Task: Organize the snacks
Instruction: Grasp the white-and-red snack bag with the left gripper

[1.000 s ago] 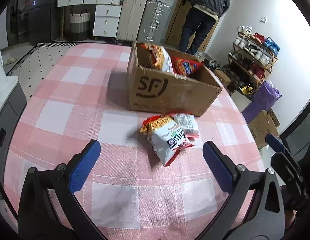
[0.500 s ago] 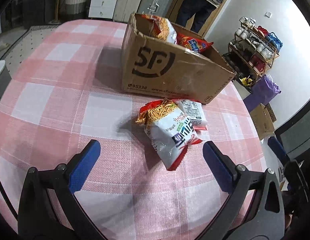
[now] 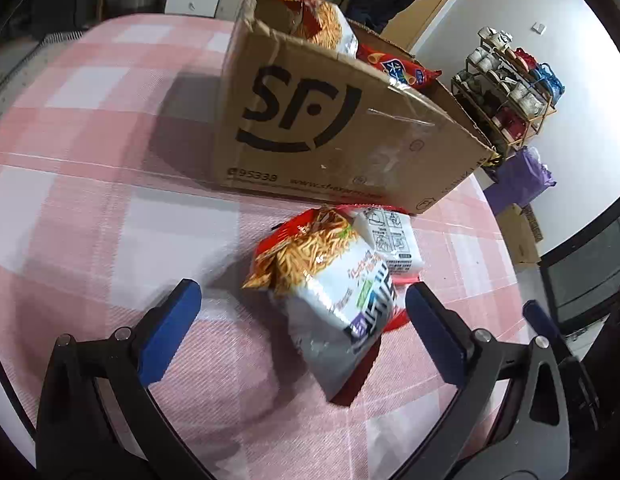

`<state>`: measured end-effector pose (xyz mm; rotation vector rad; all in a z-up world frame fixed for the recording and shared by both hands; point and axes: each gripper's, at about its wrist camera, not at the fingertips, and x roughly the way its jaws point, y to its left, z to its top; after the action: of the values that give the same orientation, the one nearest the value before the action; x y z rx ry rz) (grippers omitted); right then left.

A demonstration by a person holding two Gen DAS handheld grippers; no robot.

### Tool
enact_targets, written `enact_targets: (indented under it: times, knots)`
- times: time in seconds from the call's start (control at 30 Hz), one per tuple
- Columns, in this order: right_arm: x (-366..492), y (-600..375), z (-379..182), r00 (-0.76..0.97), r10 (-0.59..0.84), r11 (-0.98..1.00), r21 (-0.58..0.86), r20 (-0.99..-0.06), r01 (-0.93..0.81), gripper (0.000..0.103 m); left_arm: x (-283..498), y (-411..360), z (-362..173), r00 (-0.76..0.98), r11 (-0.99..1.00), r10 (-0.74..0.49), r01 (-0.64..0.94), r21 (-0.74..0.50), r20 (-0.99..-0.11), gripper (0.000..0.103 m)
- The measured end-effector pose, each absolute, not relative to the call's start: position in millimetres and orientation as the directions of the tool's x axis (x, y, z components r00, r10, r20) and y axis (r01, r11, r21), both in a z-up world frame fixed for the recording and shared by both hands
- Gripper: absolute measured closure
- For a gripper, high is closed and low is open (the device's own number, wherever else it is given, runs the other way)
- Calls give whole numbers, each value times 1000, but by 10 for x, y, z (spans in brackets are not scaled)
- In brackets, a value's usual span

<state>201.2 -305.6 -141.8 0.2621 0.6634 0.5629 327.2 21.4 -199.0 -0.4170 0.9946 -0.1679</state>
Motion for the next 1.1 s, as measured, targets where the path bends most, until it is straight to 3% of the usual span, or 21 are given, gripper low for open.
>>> enact_targets:
  times: [0.1, 0.17, 0.23, 0.4, 1.1]
  knots:
    - [2045, -3063, -1455, 643, 568, 821, 405, -514, -402, 2, 3340, 237, -2025, 545, 892, -356, -44, -450, -759, 8]
    - [2068, -3064, -1475, 641, 567, 822, 407, -518, -399, 2, 3392, 220, -2054, 537, 879, -390, -24, -476, -748, 22]
    - [2067, -3062, -1485, 639, 567, 822, 408, -520, -397, 2, 3437, 206, -2075, 540, 879, -398, -7, -477, -742, 43]
    - [2073, -3043, -1509, 636, 564, 825, 405, -528, -395, 2, 3480, 190, -2062, 549, 869, -428, 31, -494, -718, 59]
    - [2209, -2900, -1471, 631, 498, 867, 347, -595, -357, 2, 3017, 687, -2005, 594, 854, -421, 5, -520, -685, 67]
